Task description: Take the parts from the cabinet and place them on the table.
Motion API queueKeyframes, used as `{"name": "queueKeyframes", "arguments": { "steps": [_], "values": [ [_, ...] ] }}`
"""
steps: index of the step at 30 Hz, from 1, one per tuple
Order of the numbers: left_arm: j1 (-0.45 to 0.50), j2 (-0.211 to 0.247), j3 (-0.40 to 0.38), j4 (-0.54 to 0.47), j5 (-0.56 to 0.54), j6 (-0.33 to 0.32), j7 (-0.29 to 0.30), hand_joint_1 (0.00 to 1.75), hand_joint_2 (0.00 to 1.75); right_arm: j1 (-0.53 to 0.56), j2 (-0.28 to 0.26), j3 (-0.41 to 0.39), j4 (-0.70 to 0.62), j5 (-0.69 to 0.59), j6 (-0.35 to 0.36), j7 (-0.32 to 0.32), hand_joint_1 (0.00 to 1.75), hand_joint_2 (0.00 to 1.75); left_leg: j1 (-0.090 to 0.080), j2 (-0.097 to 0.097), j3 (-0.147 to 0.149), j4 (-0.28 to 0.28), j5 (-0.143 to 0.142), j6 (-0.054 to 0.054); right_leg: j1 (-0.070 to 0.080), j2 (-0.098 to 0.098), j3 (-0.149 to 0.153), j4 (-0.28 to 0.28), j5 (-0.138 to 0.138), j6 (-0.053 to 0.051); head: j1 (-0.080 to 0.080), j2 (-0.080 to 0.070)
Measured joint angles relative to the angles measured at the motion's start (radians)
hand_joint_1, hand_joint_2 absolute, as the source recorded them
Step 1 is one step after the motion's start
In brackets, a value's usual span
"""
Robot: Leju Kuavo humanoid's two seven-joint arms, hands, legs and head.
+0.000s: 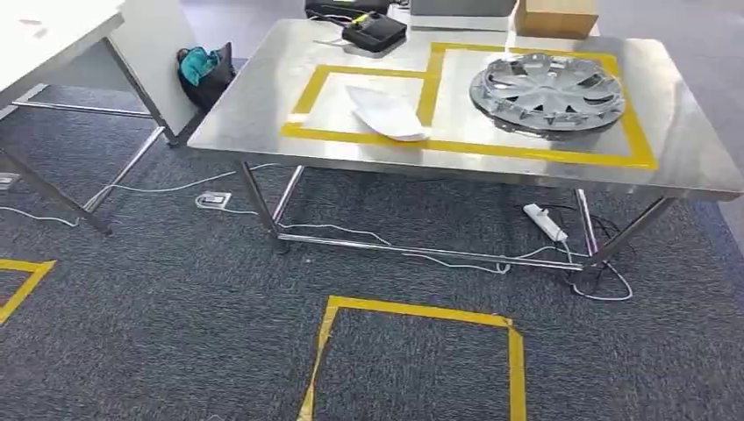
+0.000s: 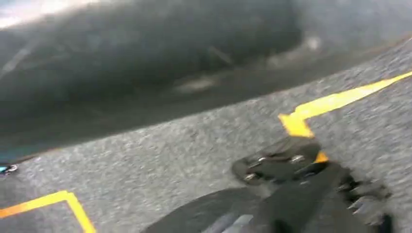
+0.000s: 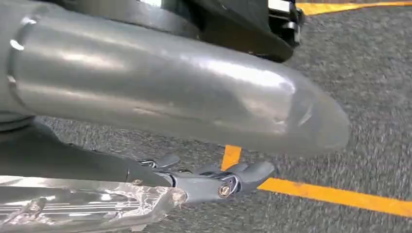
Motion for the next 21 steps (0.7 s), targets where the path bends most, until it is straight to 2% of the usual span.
{"name": "queueKeyframes", "arguments": {
  "steps": [1,2,3,4,5,6,7,8,9,10,12,13,14,15,16,17,18,19,20,21],
  "values": [
    [0.001,0.000,-0.002,0.000,0.001,0.000,0.000,0.00,0.00,0.001,0.000,0.001,0.000,0.001,0.000,0.000,0.00,0.00,0.000,-0.005,-0.007,0.000,0.006,0.006,-0.001,0.009,-0.021,0.064,-0.048,0.003,0.002,0.000],
    [-0.001,0.000,-0.006,0.000,0.003,-0.003,0.000,0.00,0.00,0.001,-0.002,0.002,0.000,0.002,-0.001,0.000,0.00,0.00,-0.002,-0.013,-0.017,0.000,0.014,0.009,-0.001,0.016,-0.054,0.164,-0.103,0.004,0.001,0.000],
    [-0.001,-0.002,-0.008,0.001,0.003,-0.007,0.000,0.00,0.00,0.002,-0.003,0.002,0.000,0.002,-0.003,0.000,0.00,0.00,-0.003,-0.020,-0.025,0.001,0.022,0.009,-0.001,0.019,-0.075,0.232,-0.131,0.005,0.003,0.000],
    [-0.001,-0.002,-0.009,0.002,0.002,-0.013,-0.003,0.00,0.00,0.002,-0.005,0.002,0.000,0.003,-0.003,0.001,0.00,0.00,-0.004,-0.026,-0.033,0.001,0.029,0.009,-0.001,0.020,-0.084,0.273,-0.137,0.004,0.002,0.000],
    [0.001,-0.002,-0.010,0.002,0.002,-0.016,-0.007,0.00,0.00,0.003,-0.005,0.002,0.000,0.003,-0.002,0.003,0.00,0.00,-0.005,-0.036,-0.041,0.002,0.036,0.007,-0.001,0.021,-0.069,0.267,-0.116,0.002,0.003,0.000],
    [0.001,-0.002,-0.011,0.003,0.002,-0.016,-0.012,0.00,0.00,0.004,-0.005,0.002,0.000,0.004,0.000,0.003,0.00,0.00,-0.005,-0.045,-0.048,0.002,0.043,0.005,0.000,0.022,-0.036,0.220,-0.082,-0.001,0.003,0.000],
    [0.002,-0.002,-0.012,0.003,0.001,-0.017,-0.018,0.00,0.00,0.004,-0.005,0.002,0.000,0.005,0.002,0.003,0.00,0.00,-0.005,-0.057,-0.056,0.003,0.049,0.001,-0.001,0.029,0.017,0.139,-0.047,-0.005,0.003,0.000],
    [0.001,-0.002,-0.012,0.003,0.001,-0.019,-0.021,0.00,0.00,0.004,-0.005,0.002,-0.001,0.006,0.003,0.003,0.00,0.00,-0.004,-0.069,-0.061,0.004,0.056,-0.002,-0.002,0.054,0.085,0.034,-0.020,-0.011,0.003,0.000],
    [-0.001,-0.003,-0.012,0.003,0.002,-0.021,-0.026,0.00,0.00,0.002,-0.005,0.002,-0.001,0.006,0.003,0.003,0.00,0.00,-0.005,-0.078,-0.068,0.006,0.061,-0.007,-0.004,0.106,0.140,-0.051,-0.032,-0.017,0.003,0.000],
    [-0.003,-0.002,-0.012,0.003,0.002,-0.026,-0.030,0.00,0.00,0.002,-0.005,0.002,-0.001,0.006,0.003,0.003,0.00,0.00,-0.009,-0.088,-0.076,0.010,0.067,-0.012,-0.010,0.113,0.161,-0.075,-0.033,-0.019,0.000,0.000],
    [-0.002,-0.002,-0.012,0.003,0.002,-0.031,-0.035,0.00,0.00,0.002,-0.005,0.002,-0.002,0.005,0.004,0.003,0.00,0.00,-0.008,-0.108,-0.082,0.012,0.079,-0.021,-0.005,0.091,0.144,-0.072,-0.035,-0.022,0.001,0.000],
    [0.001,-0.001,-0.012,0.003,0.002,-0.032,-0.035,0.00,0.00,0.003,-0.005,0.002,-0.002,0.005,0.004,0.003,0.00,0.00,-0.007,-0.119,-0.086,0.010,0.083,-0.026,-0.004,0.080,0.143,-0.071,-0.034,-0.029,0.002,0.000],
    [0.003,0.005,-0.012,0.004,0.002,-0.032,-0.036,0.00,0.00,0.003,-0.003,0.002,-0.002,0.005,0.004,0.003,0.00,0.00,-0.006,-0.114,-0.090,0.017,0.080,-0.029,-0.013,0.059,0.138,-0.076,-0.026,-0.041,0.003,0.000],
    [0.006,0.002,-0.012,0.004,0.001,-0.032,-0.040,0.00,0.00,0.002,-0.003,0.001,-0.002,0.004,0.005,0.002,0.00,0.00,-0.011,-0.065,-0.101,0.044,0.043,-0.036,-0.013,0.051,0.134,-0.076,-0.023,-0.048,-0.003,0.000],
    [0.005,0.001,-0.012,0.004,-0.001,-0.032,-0.044,0.00,0.00,0.002,-0.003,0.001,-0.003,0.004,0.005,0.001,0.00,0.00,-0.008,-0.038,-0.126,0.101,-0.008,-0.044,-0.012,0.037,0.130,-0.076,-0.021,-0.054,-0.010,0.000],
    [0.002,0.000,-0.012,0.004,-0.002,-0.032,-0.049,0.00,0.00,0.004,-0.003,0.001,-0.003,0.004,0.005,0.001,0.00,0.00,-0.004,-0.024,-0.159,0.187,-0.061,-0.050,-0.011,0.020,0.126,-0.075,-0.018,-0.056,-0.011,0.000],
    [0.000,0.000,-0.012,0.004,-0.002,-0.033,-0.052,0.00,0.00,0.006,-0.003,0.000,-0.003,0.004,0.005,0.001,0.00,0.00,0.000,-0.018,-0.189,0.267,-0.099,-0.055,-0.011,0.003,0.121,-0.075,-0.016,-0.056,-0.011,0.000],
    [0.000,0.000,-0.012,0.004,-0.002,-0.032,-0.053,0.00,0.00,0.006,-0.004,-0.002,-0.003,0.004,0.006,0.001,0.00,0.00,0.004,-0.015,-0.206,0.325,-0.114,-0.059,-0.011,-0.012,0.117,-0.074,-0.014,-0.055,-0.011,0.000],
    [0.001,0.001,-0.012,0.004,0.007,-0.030,-0.053,0.00,0.00,0.006,-0.004,-0.002,-0.004,0.015,0.006,0.003,0.00,0.00,0.008,-0.014,-0.200,0.334,-0.103,-0.063,-0.011,-0.025,0.116,-0.073,-0.012,-0.052,-0.011,0.000],
    [-0.006,0.003,-0.006,0.004,0.044,-0.022,-0.046,0.00,0.00,0.006,-0.004,0.002,-0.004,0.047,0.005,0.011,0.00,0.00,0.011,-0.011,-0.171,0.296,-0.072,-0.066,-0.013,-0.038,0.123,-0.071,-0.010,-0.050,-0.012,0.000]
  ]
}}
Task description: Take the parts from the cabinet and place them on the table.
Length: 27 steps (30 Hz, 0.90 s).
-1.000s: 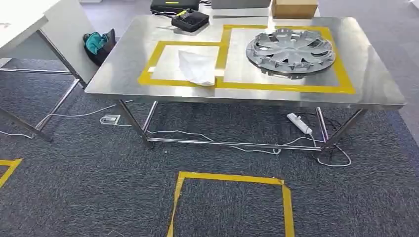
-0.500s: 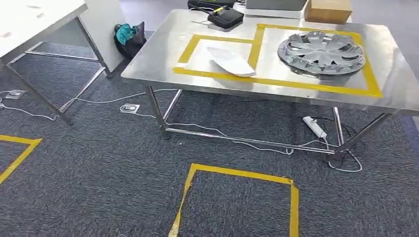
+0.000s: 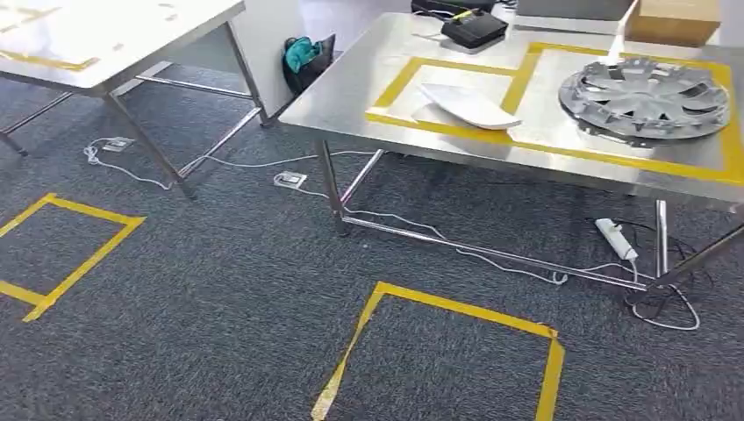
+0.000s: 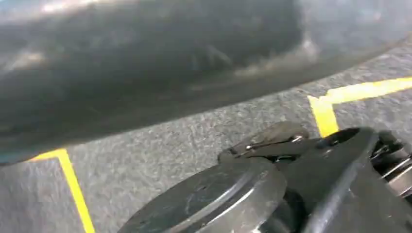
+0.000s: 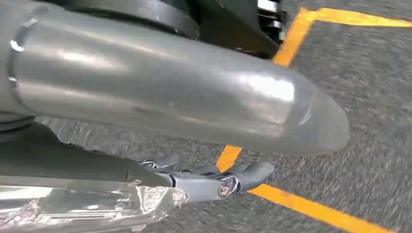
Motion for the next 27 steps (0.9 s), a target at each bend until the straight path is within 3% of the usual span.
{"name": "queueKeyframes", "arguments": {
  "steps": [1,2,3,4,5,8,9,10,11,12,13,14,15,16,17,18,19,20,22,23,24,25,26,27],
  "values": [
    [-0.034,0.001,0.012,0.000,0.035,0.007,0.046,0.00,0.00,-0.002,-0.001,0.016,0.002,0.053,-0.007,0.019,0.00,0.00,0.002,0.007,0.045,-0.078,0.044,-0.002,-0.001,-0.012,0.001,0.002,0.001,0.003,0.000,0.000],
    [-0.092,0.002,0.024,-0.001,0.061,0.005,0.153,0.00,0.00,-0.008,-0.004,0.035,0.010,0.088,-0.020,0.038,0.00,0.00,0.003,0.025,0.092,-0.168,0.089,-0.003,-0.002,-0.031,0.000,0.006,0.002,0.006,0.000,0.000],
    [-0.164,0.004,0.029,-0.005,0.066,-0.001,0.254,0.00,0.00,-0.019,-0.008,0.049,0.023,0.102,-0.033,0.048,0.00,0.00,0.004,0.066,0.127,-0.240,0.113,-0.005,0.002,-0.053,-0.005,0.009,0.001,0.012,0.000,0.000],
    [-0.234,0.007,0.034,-0.010,0.069,-0.009,0.336,0.00,0.00,-0.033,-0.016,0.060,0.040,0.107,-0.043,0.055,0.00,0.00,-0.008,0.071,0.134,-0.258,0.107,0.003,0.007,-0.073,-0.022,0.017,0.000,0.018,0.001,0.000],
    [-0.282,0.008,0.041,-0.014,0.071,-0.013,0.370,0.00,0.00,-0.047,-0.021,0.068,0.053,0.110,-0.051,0.057,0.00,0.00,-0.007,0.068,0.126,-0.259,0.104,0.016,0.012,-0.082,-0.018,0.019,0.000,0.022,0.008,0.000],
    [-0.351,0.022,0.058,-0.019,0.080,-0.013,0.363,0.00,0.00,-0.065,-0.033,0.090,0.081,0.115,-0.061,0.058,0.00,0.00,-0.008,0.043,0.122,-0.269,0.102,0.043,0.008,-0.095,-0.015,0.022,0.001,0.039,0.005,0.000],
    [-0.357,0.021,0.061,-0.021,0.082,-0.013,0.354,0.00,0.00,-0.065,-0.039,0.095,0.087,0.116,-0.061,0.057,0.00,0.00,-0.005,0.038,0.119,-0.269,0.105,0.048,0.005,-0.040,-0.029,0.040,-0.019,0.047,0.011,0.000],
    [-0.361,0.024,0.065,-0.022,0.082,-0.013,0.342,0.00,0.00,-0.063,-0.042,0.101,0.098,0.118,-0.061,0.056,0.00,0.00,-0.005,0.029,0.115,-0.269,0.109,0.056,0.002,0.016,-0.053,0.100,-0.058,0.049,0.016,0.000],
    [-0.366,0.023,0.069,-0.023,0.082,-0.013,0.334,0.00,0.00,-0.060,-0.047,0.104,0.103,0.119,-0.059,0.056,0.00,0.00,-0.006,0.019,0.109,-0.269,0.112,0.061,0.003,0.042,-0.090,0.183,-0.098,0.050,0.016,0.000],
    [-0.370,0.022,0.071,-0.023,0.085,-0.014,0.331,0.00,0.00,-0.058,-0.051,0.106,0.109,0.120,-0.058,0.056,0.00,0.00,-0.008,0.005,0.103,-0.268,0.115,0.065,0.003,0.055,-0.134,0.274,-0.134,0.050,0.018,0.000],
    [-0.370,0.022,0.073,-0.023,0.087,-0.014,0.327,0.00,0.00,-0.057,-0.055,0.108,0.114,0.121,-0.058,0.056,0.00,0.00,-0.011,-0.009,0.099,-0.268,0.117,0.068,0.005,0.058,-0.167,0.339,-0.152,0.048,0.020,0.000],
    [-0.369,0.023,0.077,-0.023,0.091,-0.015,0.323,0.00,0.00,-0.057,-0.058,0.112,0.118,0.123,-0.058,0.056,0.00,0.00,-0.013,-0.022,0.097,-0.268,0.119,0.069,0.006,0.059,-0.179,0.354,-0.144,0.044,0.020,0.000],
    [-0.367,0.023,0.079,-0.023,0.092,-0.015,0.319,0.00,0.00,-0.057,-0.061,0.116,0.122,0.126,-0.058,0.056,0.00,0.00,-0.015,-0.036,0.097,-0.268,0.121,0.069,0.008,0.060,-0.164,0.322,-0.111,0.039,0.020,0.000],
    [-0.367,0.024,0.081,-0.023,0.093,-0.015,0.316,0.00,0.00,-0.058,-0.064,0.120,0.124,0.126,-0.058,0.056,0.00,0.00,-0.016,-0.052,0.098,-0.268,0.122,0.068,0.009,0.065,-0.134,0.251,-0.065,0.034,0.020,0.000],
    [-0.368,0.024,0.085,-0.023,0.095,-0.015,0.315,0.00,0.00,-0.059,-0.065,0.122,0.127,0.127,-0.058,0.056,0.00,0.00,-0.016,-0.068,0.098,-0.268,0.124,0.066,0.009,0.083,-0.088,0.147,-0.009,0.026,0.020,0.000],
    [-0.369,0.024,0.086,-0.024,0.097,-0.015,0.315,0.00,0.00,-0.060,-0.067,0.123,0.129,0.128,-0.058,0.055,0.00,0.00,-0.016,-0.080,0.098,-0.267,0.126,0.064,0.008,0.126,-0.054,0.067,0.023,0.021,0.020,0.000],
    [-0.370,0.024,0.087,-0.024,0.100,-0.015,0.313,0.00,0.00,-0.060,-0.068,0.126,0.132,0.129,-0.057,0.055,0.00,0.00,-0.021,-0.090,0.091,-0.263,0.129,0.058,0.002,0.162,-0.046,0.045,0.011,0.018,0.018,0.000],
    [-0.372,0.024,0.091,-0.024,0.101,-0.014,0.312,0.00,0.00,-0.061,-0.068,0.129,0.136,0.130,-0.057,0.054,0.00,0.00,-0.016,-0.102,0.080,-0.260,0.133,0.053,0.001,0.153,-0.032,0.024,0.002,0.024,0.020,0.000],
    [-0.366,0.028,0.098,-0.026,0.101,-0.013,0.309,0.00,0.00,-0.060,-0.070,0.133,0.138,0.134,-0.057,0.055,0.00,0.00,-0.008,-0.124,0.067,-0.264,0.145,0.037,0.007,0.135,-0.039,0.034,0.006,0.020,0.018,0.000],
    [-0.363,0.035,0.100,-0.026,0.101,-0.013,0.307,0.00,0.00,-0.059,-0.070,0.136,0.140,0.135,-0.057,0.055,0.00,0.00,-0.012,-0.139,0.065,-0.264,0.149,0.032,0.002,0.121,-0.038,0.025,0.012,0.013,0.018,0.000],
    [-0.358,0.032,0.101,-0.026,0.104,-0.010,0.304,0.00,0.00,-0.061,-0.071,0.137,0.143,0.135,-0.058,0.054,0.00,0.00,-0.014,-0.098,0.059,-0.254,0.136,0.030,-0.001,0.105,-0.034,0.019,0.018,0.009,0.018,0.000],
    [-0.359,0.031,0.103,-0.026,0.118,0.002,0.298,0.00,0.00,-0.063,-0.071,0.138,0.143,0.128,-0.060,0.048,0.00,0.00,-0.015,-0.044,0.038,-0.213,0.104,0.022,-0.002,0.094,-0.035,0.017,0.020,0.002,0.006,0.000],
    [-0.363,0.031,0.110,-0.026,0.132,0.016,0.287,0.00,0.00,-0.062,-0.071,0.137,0.143,0.116,-0.062,0.040,0.00,0.00,-0.014,-0.019,0.005,-0.142,0.065,0.014,-0.001,0.080,-0.036,0.017,0.020,0.002,0.003,0.000],
    [-0.364,0.029,0.121,-0.027,0.147,0.029,0.277,0.00,0.00,-0.061,-0.072,0.137,0.143,0.106,-0.064,0.032,0.00,0.00,-0.011,-0.007,-0.036,-0.054,0.024,0.010,0.000,0.064,-0.038,0.018,0.020,0.001,0.005,0.000]
  ]
}}
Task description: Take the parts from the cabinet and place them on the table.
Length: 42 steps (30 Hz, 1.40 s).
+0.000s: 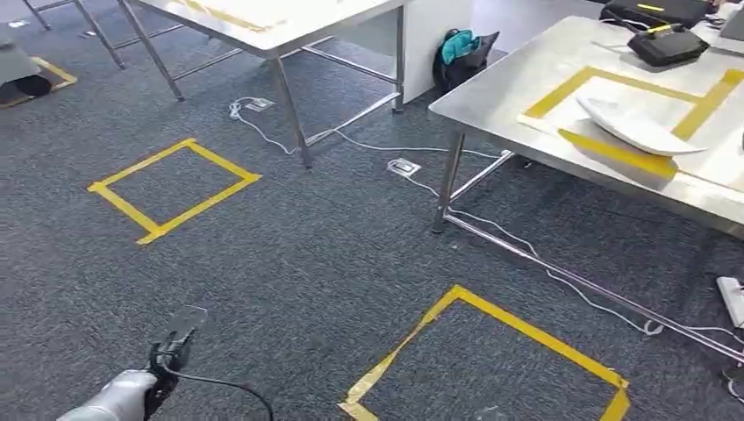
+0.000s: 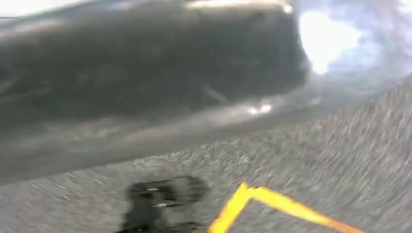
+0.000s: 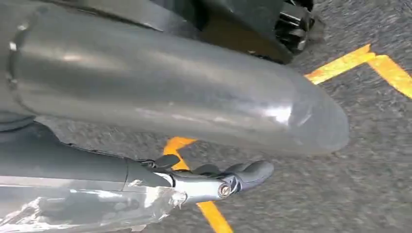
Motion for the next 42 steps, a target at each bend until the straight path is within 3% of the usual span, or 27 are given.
{"name": "queueKeyframes", "arguments": {
  "steps": [2,3,5,6,7,8,11,12,14,16,17,19,20,21,22,23,26,27,28,29,31,33,34,36,37,38,42],
  "values": [
    [0.005,0.000,0.027,-0.002,0.063,0.022,-0.039,0.00,0.00,0.000,-0.003,-0.003,0.000,-0.032,0.000,-0.032,0.00,0.00,0.006,0.004,-0.047,0.106,-0.029,-0.008,-0.001,-0.030,-0.003,0.000,0.000,0.000,-0.001,0.000],
    [0.005,0.002,0.050,-0.002,0.103,0.030,-0.069,0.00,0.00,-0.002,-0.003,-0.008,0.000,-0.049,0.002,-0.059,0.00,0.00,0.010,0.005,-0.034,0.086,-0.006,-0.011,-0.001,-0.044,-0.003,0.000,0.000,0.000,-0.001,0.000],
    [0.002,0.006,0.094,-0.007,0.159,0.035,-0.117,0.00,0.00,-0.011,-0.003,-0.016,0.000,-0.072,0.007,-0.107,0.00,0.00,0.013,0.023,0.051,-0.067,0.073,-0.014,-0.003,-0.070,-0.001,0.001,-0.001,0.004,-0.001,0.000],
    [-0.002,0.009,0.113,-0.012,0.175,0.035,-0.133,0.00,0.00,-0.019,-0.003,-0.019,0.000,-0.079,0.008,-0.124,0.00,0.00,0.013,0.058,0.103,-0.156,0.107,-0.015,-0.004,-0.079,0.001,0.002,-0.004,0.009,-0.001,0.000],
    [-0.012,0.009,0.130,-0.013,0.192,0.036,-0.148,0.00,0.00,-0.026,-0.005,-0.022,0.000,-0.089,0.013,-0.139,0.00,0.00,0.003,0.104,0.127,-0.201,0.094,-0.020,0.004,-0.088,0.000,0.004,-0.006,0.017,-0.003,0.000],
    [-0.021,0.010,0.149,-0.016,0.215,0.036,-0.168,0.00,0.00,-0.034,-0.006,-0.026,0.000,-0.100,0.023,-0.159,0.00,0.00,0.005,0.083,0.121,-0.208,0.101,0.005,0.009,-0.098,-0.003,0.009,-0.010,0.024,-0.004,0.000],
    [-0.025,0.024,0.200,-0.018,0.263,0.047,-0.218,0.00,0.00,-0.064,-0.007,-0.042,0.000,-0.141,0.057,-0.210,0.00,0.00,-0.002,0.050,0.111,-0.205,0.103,0.027,0.007,-0.128,0.004,0.004,-0.010,0.035,-0.003,0.000],
    [-0.030,0.027,0.215,-0.020,0.283,0.061,-0.242,0.00,0.00,-0.076,-0.007,-0.048,0.000,-0.165,0.079,-0.235,0.00,0.00,0.003,0.040,0.111,-0.208,0.107,0.037,0.002,-0.110,-0.007,0.011,-0.019,0.043,-0.002,0.000],
    [-0.055,0.031,0.248,-0.027,0.312,0.100,-0.291,0.00,0.00,-0.107,-0.007,-0.069,0.000,-0.214,0.129,-0.285,0.00,0.00,0.004,0.022,0.107,-0.208,0.110,0.049,0.001,-0.030,-0.051,0.119,-0.086,0.045,0.005,0.000],
    [-0.085,0.032,0.269,-0.031,0.313,0.131,-0.311,0.00,0.00,-0.141,-0.007,-0.085,-0.001,-0.242,0.158,-0.293,0.00,0.00,0.001,-0.005,0.101,-0.208,0.114,0.055,0.002,-0.006,-0.138,0.300,-0.159,0.044,0.006,0.000],
    [-0.094,0.034,0.276,-0.032,0.313,0.139,-0.313,0.00,0.00,-0.153,-0.007,-0.092,-0.001,-0.249,0.165,-0.294,0.00,0.00,-0.001,-0.018,0.100,-0.207,0.114,0.056,0.002,-0.005,-0.163,0.345,-0.165,0.041,0.005,0.000],
    [-0.086,0.033,0.279,-0.035,0.266,0.095,-0.324,0.00,0.00,-0.168,-0.007,-0.109,-0.008,-0.307,0.144,-0.315,0.00,0.00,-0.001,-0.050,0.101,-0.207,0.115,0.056,0.003,-0.003,-0.141,0.288,-0.110,0.035,0.006,0.000],
    [-0.038,0.019,0.267,-0.040,0.222,0.057,-0.363,0.00,0.00,-0.159,-0.007,-0.131,-0.031,-0.396,0.158,-0.332,0.00,0.00,-0.001,-0.065,0.104,-0.207,0.115,0.056,0.002,0.006,-0.097,0.197,-0.060,0.032,0.006,0.000],
    [0.017,0.000,0.246,-0.047,0.176,0.021,-0.475,0.00,0.00,-0.140,-0.007,-0.160,-0.074,-0.517,0.207,-0.345,0.00,0.00,-0.001,-0.080,0.111,-0.207,0.113,0.054,-0.001,0.025,-0.045,0.099,-0.018,0.031,0.006,0.000],
    [0.078,-0.030,0.234,-0.049,0.167,0.008,-0.565,0.00,0.00,-0.109,-0.006,-0.163,-0.108,-0.622,0.237,-0.346,0.00,0.00,-0.002,-0.089,0.113,-0.207,0.110,0.049,-0.008,0.091,-0.010,0.036,-0.021,0.034,0.005,0.000],
    [0.132,-0.050,0.226,-0.051,0.162,-0.003,-0.621,0.00,0.00,-0.075,-0.006,-0.155,-0.131,-0.695,0.238,-0.347,0.00,0.00,-0.006,-0.105,0.108,-0.198,0.108,0.045,-0.015,0.117,0.000,0.010,-0.026,0.037,0.004,0.000],
    [0.262,-0.090,0.213,-0.048,0.143,-0.024,-0.626,0.00,0.00,-0.020,-0.014,-0.143,-0.151,-0.750,0.190,-0.348,0.00,0.00,0.011,-0.136,0.090,-0.204,0.120,0.023,0.001,0.087,-0.001,0.016,-0.023,0.027,0.006,0.000],
    [0.274,-0.092,0.213,-0.048,0.144,-0.026,-0.623,0.00,0.00,-0.017,-0.014,-0.133,-0.151,-0.750,0.175,-0.349,0.00,0.00,0.012,-0.132,0.085,-0.199,0.115,0.020,-0.007,0.072,0.003,0.004,-0.016,0.018,0.007,0.000],
    [0.277,-0.093,0.213,-0.048,0.144,-0.030,-0.618,0.00,0.00,-0.017,-0.015,-0.123,-0.151,-0.749,0.161,-0.349,0.00,0.00,0.003,-0.063,0.077,-0.180,0.098,0.015,-0.005,0.058,0.006,0.000,-0.013,0.014,0.001,0.000],
    [0.272,-0.094,0.213,-0.048,0.147,-0.035,-0.614,0.00,0.00,-0.014,-0.015,-0.114,-0.151,-0.749,0.151,-0.348,0.00,0.00,0.002,-0.025,0.049,-0.124,0.062,0.009,-0.004,0.040,0.007,-0.001,-0.013,0.010,-0.008,0.000],
    [0.269,-0.095,0.213,-0.048,0.153,-0.043,-0.605,0.00,0.00,-0.008,-0.015,-0.103,-0.150,-0.748,0.145,-0.348,0.00,0.00,0.004,0.000,-0.030,0.041,-0.013,0.002,-0.002,-0.002,0.008,0.000,-0.015,0.007,-0.007,0.000],
    [0.278,-0.097,0.214,-0.048,0.153,-0.044,-0.600,0.00,0.00,-0.009,-0.018,-0.095,-0.149,-0.743,0.135,-0.348,0.00,0.00,0.007,0.004,-0.061,0.113,-0.025,-0.002,-0.002,-0.036,0.008,0.000,-0.016,0.007,-0.008,0.000],
    [0.281,-0.097,0.214,-0.048,0.153,-0.045,-0.598,0.00,0.00,-0.010,-0.019,-0.090,-0.148,-0.742,0.131,-0.348,0.00,0.00,0.009,0.006,-0.042,0.083,0.001,-0.003,-0.002,-0.051,0.009,0.000,-0.017,0.007,-0.007,0.000],
    [0.283,-0.098,0.215,-0.048,0.153,-0.047,-0.598,0.00,0.00,-0.014,-0.020,-0.084,-0.146,-0.741,0.130,-0.348,0.00,0.00,0.009,0.030,0.051,-0.077,0.076,-0.002,-0.002,-0.077,0.012,0.000,-0.019,0.011,-0.008,0.000],
    [0.281,-0.099,0.215,-0.048,0.151,-0.047,-0.598,0.00,0.00,-0.016,-0.021,-0.082,-0.145,-0.741,0.130,-0.348,0.00,0.00,0.007,0.081,0.110,-0.167,0.103,0.000,0.001,-0.087,0.018,0.000,-0.022,0.016,-0.008,0.000],
    [0.276,-0.101,0.215,-0.048,0.150,-0.047,-0.598,0.00,0.00,-0.015,-0.024,-0.080,-0.144,-0.741,0.130,-0.348,0.00,0.00,-0.006,0.110,0.127,-0.206,0.085,0.005,0.010,-0.099,0.016,0.004,-0.029,0.026,-0.011,0.000],
    [0.283,-0.103,0.216,-0.048,0.147,-0.045,-0.598,0.00,0.00,-0.019,-0.028,-0.074,-0.139,-0.742,0.128,-0.348,0.00,0.00,-0.007,0.057,0.122,-0.208,0.090,0.039,0.006,-0.139,0.034,-0.005,-0.034,0.043,-0.006,0.000]
  ]
}}
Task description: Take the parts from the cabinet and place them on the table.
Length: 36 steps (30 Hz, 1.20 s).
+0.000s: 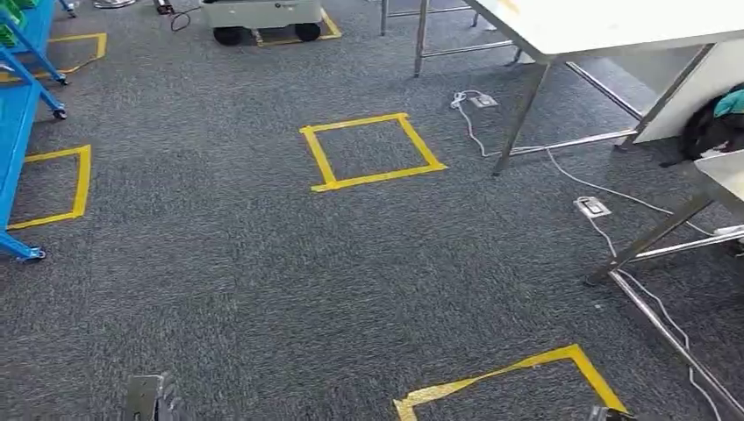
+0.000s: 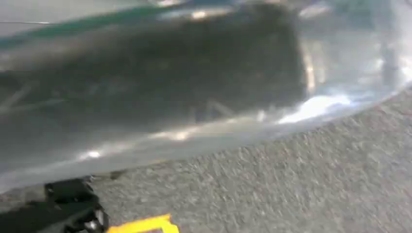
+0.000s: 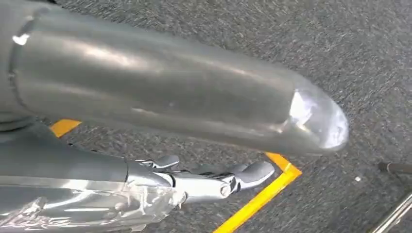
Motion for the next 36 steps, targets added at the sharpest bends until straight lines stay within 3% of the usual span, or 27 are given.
{"name": "queueKeyframes", "arguments": {
  "steps": [1,2,3,5,6,7,9,10,11,13,15,16,17,18,20,21,22,24,25,26,27,28,31,32,33,35,36],
  "values": [
    [0.003,0.000,0.000,0.000,-0.003,0.003,0.000,0.00,0.00,0.000,-0.002,0.002,0.000,0.001,-0.001,0.000,0.00,0.00,0.006,-0.012,0.003,-0.003,0.004,0.007,-0.005,0.028,-0.006,0.013,-0.013,0.008,0.003,0.000],
    [0.001,0.002,0.001,0.000,-0.003,0.006,-0.002,0.00,0.00,0.000,-0.003,0.003,0.002,0.003,-0.003,0.000,0.00,0.00,0.008,-0.022,0.003,-0.003,0.005,0.015,-0.005,0.086,-0.027,0.062,-0.048,0.009,0.007,0.000],
    [-0.001,0.002,0.002,0.000,-0.004,0.006,-0.002,0.00,0.00,0.002,-0.004,0.004,0.004,0.005,-0.006,0.000,0.00,0.00,0.008,-0.032,0.001,-0.003,0.005,0.019,-0.006,0.115,-0.065,0.142,-0.089,0.009,0.011,0.000],
    [0.000,0.000,0.002,0.000,-0.009,0.006,-0.002,0.00,0.00,0.006,-0.005,0.006,0.008,0.006,-0.011,0.000,0.00,0.00,0.005,-0.061,-0.001,-0.003,0.006,0.023,-0.004,0.134,-0.151,0.315,-0.154,0.008,0.013,0.000],
    [0.002,0.000,0.003,0.000,-0.012,0.007,-0.002,0.00,0.00,0.007,-0.005,0.007,0.010,0.006,-0.013,0.000,0.00,0.00,0.004,-0.074,0.000,-0.003,0.006,0.023,-0.003,0.135,-0.174,0.349,-0.155,0.006,0.012,0.000],
    [0.005,0.000,0.003,0.000,-0.013,0.007,-0.002,0.00,0.00,0.007,-0.006,0.007,0.010,0.006,-0.013,0.000,0.00,0.00,0.003,-0.091,0.000,-0.003,0.007,0.023,-0.002,0.136,-0.171,0.328,-0.127,0.002,0.012,0.000],
    [0.005,0.000,0.004,0.000,-0.013,0.007,-0.002,0.00,0.00,0.005,-0.008,0.007,0.012,0.006,-0.013,0.000,0.00,0.00,0.003,-0.123,0.003,-0.002,0.009,0.021,-0.002,0.150,-0.101,0.165,-0.028,-0.005,0.012,0.000],
    [0.005,-0.001,0.004,0.000,-0.013,0.007,-0.002,0.00,0.00,0.005,-0.010,0.008,0.012,0.006,-0.013,0.000,0.00,0.00,0.005,-0.137,0.004,-0.002,0.010,0.019,-0.004,0.187,-0.054,0.066,0.017,-0.009,0.013,0.000],
    [0.005,-0.001,0.004,0.000,-0.013,0.007,-0.002,0.00,0.00,0.004,-0.011,0.008,0.013,0.006,-0.013,0.000,0.00,0.00,0.002,-0.147,0.002,0.000,0.011,0.014,-0.008,0.245,-0.035,0.020,0.009,-0.012,0.012,0.000],
    [0.004,-0.002,0.004,0.000,-0.013,0.007,-0.003,0.00,0.00,0.002,-0.011,0.009,0.016,0.008,-0.013,0.000,0.00,0.00,0.007,-0.167,-0.008,-0.002,0.016,0.000,-0.004,0.224,-0.033,0.013,0.010,-0.014,0.011,0.000],
    [0.010,-0.002,0.005,0.000,-0.021,0.013,-0.007,0.00,0.00,0.002,-0.011,0.010,0.017,0.010,-0.014,0.000,0.00,0.00,0.012,-0.192,-0.014,-0.008,0.027,-0.017,0.001,0.201,-0.024,0.009,0.019,-0.028,0.010,0.000],
    [0.012,0.000,0.005,0.000,-0.024,0.016,-0.009,0.00,0.00,0.001,-0.011,0.011,0.018,0.010,-0.013,0.000,0.00,0.00,0.013,-0.169,-0.016,0.000,0.020,-0.016,-0.007,0.184,-0.021,-0.002,0.027,-0.036,0.011,0.000],
    [0.012,0.000,0.005,0.000,-0.027,0.019,-0.009,0.00,0.00,0.001,-0.012,0.011,0.018,0.011,-0.013,0.000,0.00,0.00,0.006,-0.108,-0.029,0.026,-0.005,-0.020,-0.006,0.175,-0.019,-0.006,0.029,-0.041,0.007,0.000],
    [0.009,-0.002,0.005,0.000,-0.028,0.019,-0.009,0.00,0.00,0.003,-0.013,0.011,0.018,0.011,-0.013,0.000,0.00,0.00,0.006,-0.074,-0.065,0.098,-0.053,-0.027,-0.004,0.158,-0.020,-0.007,0.030,-0.044,0.002,0.000],
    [0.006,-0.005,0.006,0.000,-0.030,0.018,-0.011,0.00,0.00,0.007,-0.015,0.011,0.018,0.011,-0.011,0.000,0.00,0.00,0.010,-0.056,-0.145,0.267,-0.127,-0.035,-0.003,0.124,-0.022,-0.007,0.029,-0.045,0.003,0.000],
    [0.007,-0.005,0.007,0.000,-0.034,0.018,-0.015,0.00,0.00,0.008,-0.015,0.011,0.018,0.011,-0.009,0.000,0.00,0.00,0.013,-0.055,-0.167,0.313,-0.136,-0.039,-0.004,0.109,-0.023,-0.007,0.028,-0.045,0.002,0.000],
    [0.010,-0.005,0.007,0.000,-0.036,0.018,-0.018,0.00,0.00,0.008,-0.015,0.011,0.018,0.011,-0.008,0.000,0.00,0.00,0.016,-0.054,-0.162,0.306,-0.119,-0.043,-0.005,0.095,-0.022,-0.007,0.026,-0.043,0.003,0.000],
    [0.011,-0.005,0.007,0.000,-0.045,0.012,-0.021,0.00,0.00,0.006,-0.015,0.011,0.018,0.013,-0.008,0.000,0.00,0.00,0.021,-0.042,-0.093,0.176,-0.045,-0.047,-0.010,0.069,-0.019,-0.005,0.022,-0.036,0.003,0.000],
    [0.010,-0.005,0.007,0.000,-0.050,0.011,-0.022,0.00,0.00,0.006,-0.015,0.011,0.018,0.014,-0.009,0.000,0.00,0.00,0.023,-0.017,-0.038,0.081,-0.007,-0.051,-0.012,0.056,-0.015,-0.004,0.018,-0.029,0.002,0.000],
    [0.008,-0.008,0.007,0.000,-0.055,0.008,-0.023,0.00,0.00,0.006,-0.018,0.011,0.018,0.014,-0.010,0.000,0.00,0.00,0.025,0.056,0.001,0.017,0.001,-0.058,-0.004,0.048,-0.011,0.000,0.011,-0.020,0.000,0.000],
    [0.003,-0.013,0.007,0.000,-0.056,0.008,-0.024,0.00,0.00,0.008,-0.021,0.011,0.018,0.014,-0.010,0.000,0.00,0.00,0.022,0.051,0.002,0.008,-0.002,-0.043,0.002,0.037,-0.023,0.011,-0.001,-0.013,-0.002,0.000],
    [0.004,-0.013,0.008,0.000,-0.058,0.010,-0.024,0.00,0.00,0.006,-0.021,0.011,0.018,0.014,-0.010,0.000,0.00,0.00,0.019,0.032,0.000,0.011,-0.007,-0.028,0.003,0.026,-0.015,0.006,-0.001,-0.009,0.011,0.000],
    [0.008,-0.009,0.012,0.000,-0.063,0.019,-0.025,0.00,0.00,0.003,-0.020,0.011,0.018,0.016,-0.009,0.000,0.00,0.00,0.017,-0.005,0.000,0.008,-0.003,-0.005,-0.008,0.005,0.004,0.001,-0.010,0.008,0.011,0.000],
    [0.010,-0.007,0.012,0.000,-0.064,0.021,-0.026,0.00,0.00,0.002,-0.020,0.011,0.018,0.016,-0.008,0.000,0.00,0.00,0.017,-0.013,0.001,0.008,-0.003,0.002,-0.011,0.065,-0.005,0.027,-0.034,0.012,0.014,0.000],
    [0.008,-0.006,0.013,0.000,-0.065,0.023,-0.026,0.00,0.00,0.004,-0.020,0.011,0.018,0.016,-0.008,0.000,0.00,0.00,0.017,-0.025,0.000,0.008,-0.003,0.010,-0.011,0.105,-0.034,0.096,-0.071,0.011,0.016,0.000],
    [0.007,-0.005,0.013,0.000,-0.066,0.020,-0.026,0.00,0.00,0.010,-0.019,0.011,0.019,0.016,-0.008,0.000,0.00,0.00,0.012,-0.055,-0.003,0.008,-0.002,0.015,-0.009,0.132,-0.125,0.275,-0.144,0.009,0.018,0.000],
    [0.008,-0.005,0.014,0.000,-0.066,0.015,-0.026,0.00,0.00,0.012,-0.019,0.011,0.021,0.016,-0.008,0.000,0.00,0.00,0.009,-0.070,-0.002,0.008,-0.003,0.017,-0.008,0.134,-0.158,0.334,-0.158,0.006,0.018,0.000]
  ]
}}
